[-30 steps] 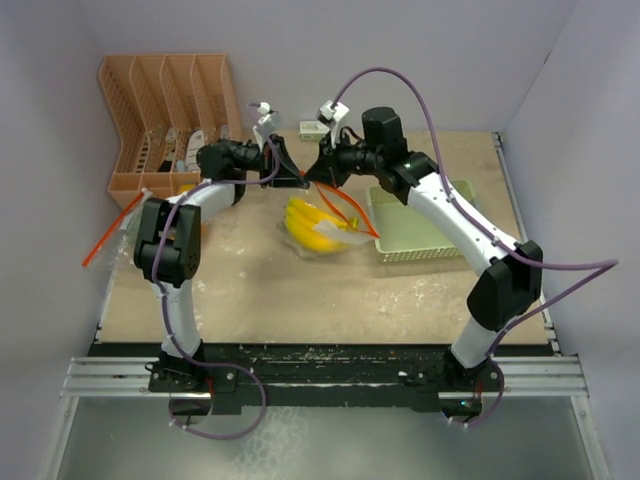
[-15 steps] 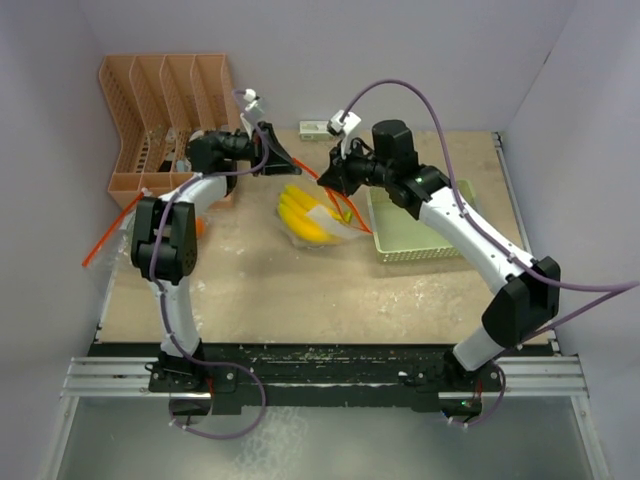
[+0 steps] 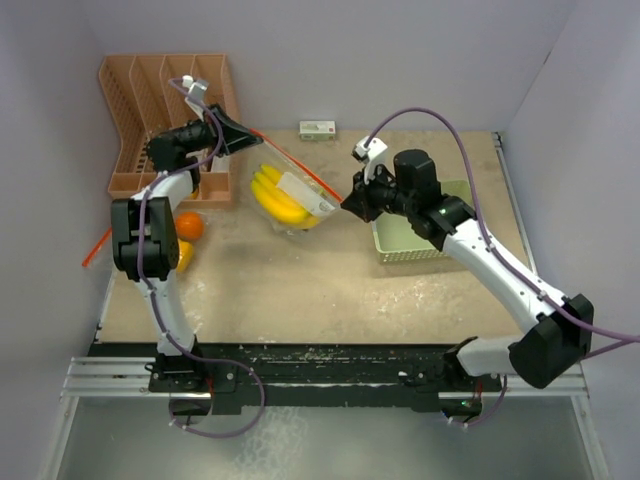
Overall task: Place the food in the zip-top bag and seal the zipper
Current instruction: Place the zipper food storage bag at the center of the board.
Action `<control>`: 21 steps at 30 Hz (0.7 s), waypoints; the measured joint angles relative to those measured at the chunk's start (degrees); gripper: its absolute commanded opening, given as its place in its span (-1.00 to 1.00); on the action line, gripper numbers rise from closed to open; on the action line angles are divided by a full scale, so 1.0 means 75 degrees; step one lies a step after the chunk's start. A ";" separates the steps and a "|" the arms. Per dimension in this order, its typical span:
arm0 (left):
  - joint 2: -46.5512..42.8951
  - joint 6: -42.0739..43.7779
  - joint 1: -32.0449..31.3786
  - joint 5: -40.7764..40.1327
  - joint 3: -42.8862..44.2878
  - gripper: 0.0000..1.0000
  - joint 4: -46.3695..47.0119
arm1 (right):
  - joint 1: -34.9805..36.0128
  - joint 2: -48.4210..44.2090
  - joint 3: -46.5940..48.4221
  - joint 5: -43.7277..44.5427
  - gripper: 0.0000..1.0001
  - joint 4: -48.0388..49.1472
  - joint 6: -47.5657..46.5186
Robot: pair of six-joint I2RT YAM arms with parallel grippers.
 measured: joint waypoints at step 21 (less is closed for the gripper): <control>-0.0440 0.0184 0.0044 -0.0924 -0.1180 0.98 -0.0009 | -0.0087 0.0227 0.0201 0.1521 0.99 -0.0586 0.1075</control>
